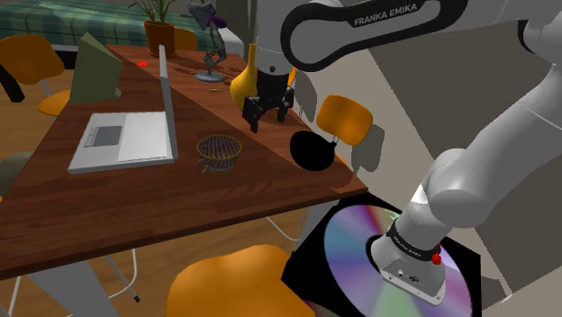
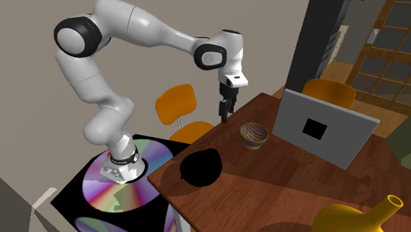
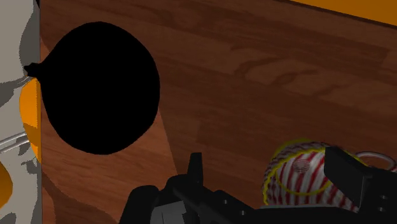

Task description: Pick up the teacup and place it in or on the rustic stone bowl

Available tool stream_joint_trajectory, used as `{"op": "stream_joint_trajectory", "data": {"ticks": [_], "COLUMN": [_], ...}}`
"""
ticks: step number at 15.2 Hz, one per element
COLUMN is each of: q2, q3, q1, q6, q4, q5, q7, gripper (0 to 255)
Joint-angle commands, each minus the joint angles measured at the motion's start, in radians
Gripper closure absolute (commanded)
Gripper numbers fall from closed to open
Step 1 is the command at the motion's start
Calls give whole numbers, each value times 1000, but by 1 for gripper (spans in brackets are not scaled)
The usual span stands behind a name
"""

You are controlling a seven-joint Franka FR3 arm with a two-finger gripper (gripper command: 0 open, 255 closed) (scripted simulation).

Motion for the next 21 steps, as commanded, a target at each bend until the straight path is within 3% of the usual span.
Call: {"op": "stream_joint_trajectory", "data": {"ticks": [1, 8, 14, 21], "q2": [65, 336, 581, 615], "q3": [22, 75, 74, 63], "q1": [3, 39, 111, 112], "q6": [19, 53, 30, 96], "q4": [43, 254, 497, 462], "q5": [-16, -116, -208, -227], "q7": [48, 223, 345, 357], "gripper": [0, 0, 0, 0]}}
